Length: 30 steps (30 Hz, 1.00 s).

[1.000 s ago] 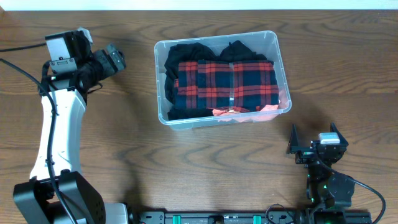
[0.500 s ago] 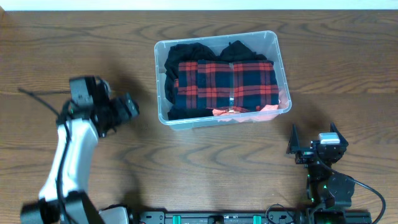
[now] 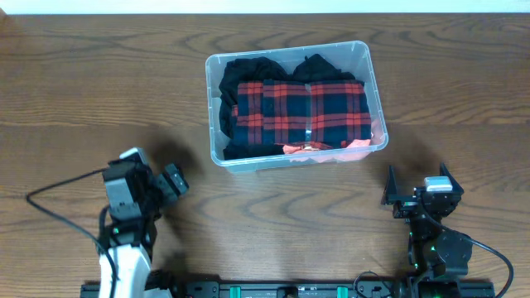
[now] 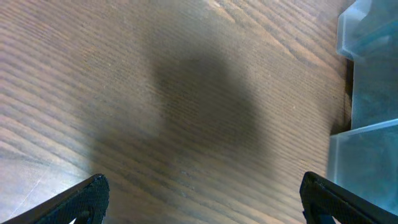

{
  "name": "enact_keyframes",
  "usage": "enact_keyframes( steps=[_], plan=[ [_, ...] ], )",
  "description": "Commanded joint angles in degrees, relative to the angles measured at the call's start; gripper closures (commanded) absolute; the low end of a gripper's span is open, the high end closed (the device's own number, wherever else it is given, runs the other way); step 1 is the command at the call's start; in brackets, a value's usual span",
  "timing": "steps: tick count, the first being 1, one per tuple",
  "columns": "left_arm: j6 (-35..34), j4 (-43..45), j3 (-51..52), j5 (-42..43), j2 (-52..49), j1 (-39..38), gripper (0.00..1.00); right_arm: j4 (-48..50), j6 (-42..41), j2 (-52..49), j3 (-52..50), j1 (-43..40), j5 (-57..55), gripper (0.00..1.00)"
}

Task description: Pack container

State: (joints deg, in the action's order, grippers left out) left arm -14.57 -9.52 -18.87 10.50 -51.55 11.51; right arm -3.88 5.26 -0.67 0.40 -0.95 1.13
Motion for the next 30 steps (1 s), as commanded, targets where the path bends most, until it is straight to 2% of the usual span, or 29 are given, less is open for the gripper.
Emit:
enact_keyframes(
  steps=[1,9,13,30],
  plan=[
    [2.03,1.99,3.87,-1.11,4.11,-0.07,0.02,-0.22,0.81,0.39,-0.11,-0.50,0.39,0.01],
    [2.05,3.04,12.28,-0.98,11.56,-1.20,0.02,-0.20,0.81,0.39,-0.11,-0.50,0.39,0.01],
    [2.08,7.98,15.13,-1.14,13.90,-2.03,0.02,-0.20,0.81,0.37,-0.11,-0.50,0.39,0.01],
    [2.51,6.34,18.64,-1.16,25.86,-2.08,0.02,-0.20,0.81,0.39,-0.11,-0.50,0.39,0.01]
  ],
)
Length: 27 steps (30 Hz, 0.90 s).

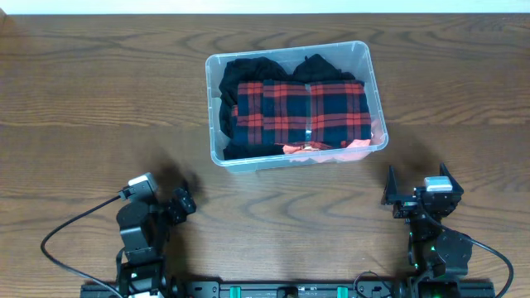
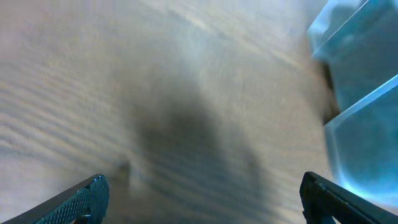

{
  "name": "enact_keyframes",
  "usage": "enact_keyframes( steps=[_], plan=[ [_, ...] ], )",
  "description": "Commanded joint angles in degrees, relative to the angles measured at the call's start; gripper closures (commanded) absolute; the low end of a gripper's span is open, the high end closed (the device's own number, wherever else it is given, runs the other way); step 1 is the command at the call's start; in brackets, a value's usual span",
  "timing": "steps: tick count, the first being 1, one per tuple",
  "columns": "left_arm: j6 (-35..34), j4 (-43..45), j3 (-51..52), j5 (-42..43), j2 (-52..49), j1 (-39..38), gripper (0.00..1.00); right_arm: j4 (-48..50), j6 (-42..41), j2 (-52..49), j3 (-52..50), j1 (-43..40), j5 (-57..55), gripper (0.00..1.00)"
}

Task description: Pack container

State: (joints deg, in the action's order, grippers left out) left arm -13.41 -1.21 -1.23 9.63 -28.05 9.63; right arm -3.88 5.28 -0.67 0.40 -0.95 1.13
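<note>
A clear plastic container (image 1: 214, 124) stands at the table's middle, holding a folded red-and-black plaid garment (image 1: 302, 112) over black clothing (image 1: 248, 70), with an orange piece (image 1: 356, 145) at its near right corner. My left gripper (image 1: 180, 202) is low at the front left, short of the container's near left corner. In the blurred left wrist view it (image 2: 202, 199) is open over bare wood, with the container's corner (image 2: 367, 93) at the right. My right gripper (image 1: 418, 180) sits at the front right, fingers apart and empty.
The brown wooden table (image 1: 83, 99) spreads around the container. A black cable (image 1: 62, 236) loops out from the left arm near the front edge. Both arm bases stand at the front edge.
My left arm has drawn back toward the front edge and a little to the right, gripper still open and empty. The right arm and the container with its clothes have not moved.
</note>
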Motion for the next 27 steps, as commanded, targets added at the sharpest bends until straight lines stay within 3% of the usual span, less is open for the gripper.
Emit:
enact_keyframes(
  steps=[1,6,13,27],
  plan=[
    [1.66,-1.97,1.01,-0.26,3.28,-0.20,0.02,-0.20,0.79,0.39,-0.11,-0.50,0.39,0.01],
    [6.62,-1.95,1.01,-0.28,6.93,-0.96,0.02,-0.20,0.79,0.39,-0.11,-0.50,0.39,0.01],
    [19.21,-1.97,1.01,-0.52,15.87,-6.19,0.02,-0.20,0.79,0.39,-0.11,-0.50,0.39,0.01],
    [19.43,-2.84,1.01,-10.19,27.32,-11.76,0.02,-0.20,0.79,0.39,-0.11,-0.50,0.39,0.01]
  ],
)
